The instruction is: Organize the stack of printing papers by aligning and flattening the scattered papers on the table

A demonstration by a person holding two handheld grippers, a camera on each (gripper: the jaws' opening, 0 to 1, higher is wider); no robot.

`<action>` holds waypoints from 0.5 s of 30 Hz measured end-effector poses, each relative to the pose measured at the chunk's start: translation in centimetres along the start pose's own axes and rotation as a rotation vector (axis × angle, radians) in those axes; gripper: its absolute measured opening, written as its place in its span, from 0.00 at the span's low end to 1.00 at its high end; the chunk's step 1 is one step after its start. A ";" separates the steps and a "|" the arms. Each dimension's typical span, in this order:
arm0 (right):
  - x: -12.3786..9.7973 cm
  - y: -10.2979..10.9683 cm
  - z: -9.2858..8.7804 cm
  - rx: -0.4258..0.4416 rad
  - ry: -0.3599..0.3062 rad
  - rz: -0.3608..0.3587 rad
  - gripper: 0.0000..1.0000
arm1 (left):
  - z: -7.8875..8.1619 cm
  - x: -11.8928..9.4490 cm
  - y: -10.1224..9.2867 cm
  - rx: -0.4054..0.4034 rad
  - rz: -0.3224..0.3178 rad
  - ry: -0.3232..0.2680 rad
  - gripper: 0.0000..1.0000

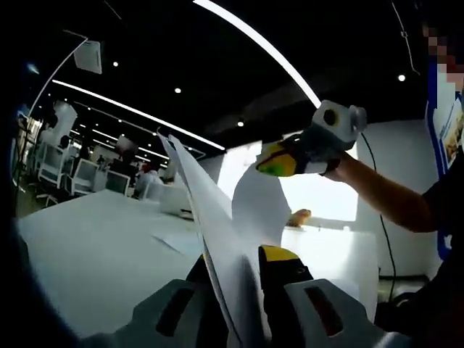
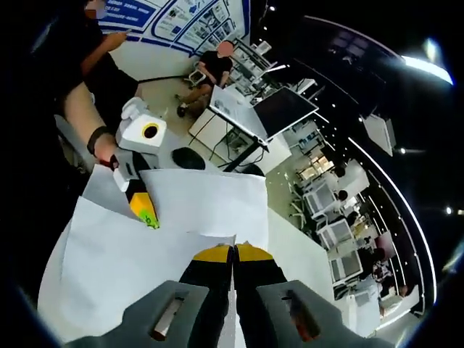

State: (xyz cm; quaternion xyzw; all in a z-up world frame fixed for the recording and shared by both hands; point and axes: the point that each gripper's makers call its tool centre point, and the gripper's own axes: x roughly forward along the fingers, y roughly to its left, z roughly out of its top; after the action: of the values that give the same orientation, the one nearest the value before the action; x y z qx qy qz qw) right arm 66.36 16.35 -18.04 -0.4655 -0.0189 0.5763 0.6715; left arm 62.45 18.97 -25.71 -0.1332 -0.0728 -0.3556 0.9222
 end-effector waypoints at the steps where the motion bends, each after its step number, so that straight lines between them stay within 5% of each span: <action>1: 0.2 0.0 0.0 0.010 -0.001 0.000 0.00 | 0.0 0.0 0.0 0.000 0.000 0.000 0.15; 15: 2.3 -0.9 1.4 0.105 -0.014 -0.037 0.00 | 0.0 0.1 -0.1 -0.003 -0.002 -0.006 0.16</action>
State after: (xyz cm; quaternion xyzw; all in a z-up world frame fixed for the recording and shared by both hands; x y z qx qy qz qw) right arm 67.00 19.10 -17.86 -0.4251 -0.0022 0.5671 0.7054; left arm 62.45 18.80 -25.63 -0.1357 -0.0751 -0.3564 0.9214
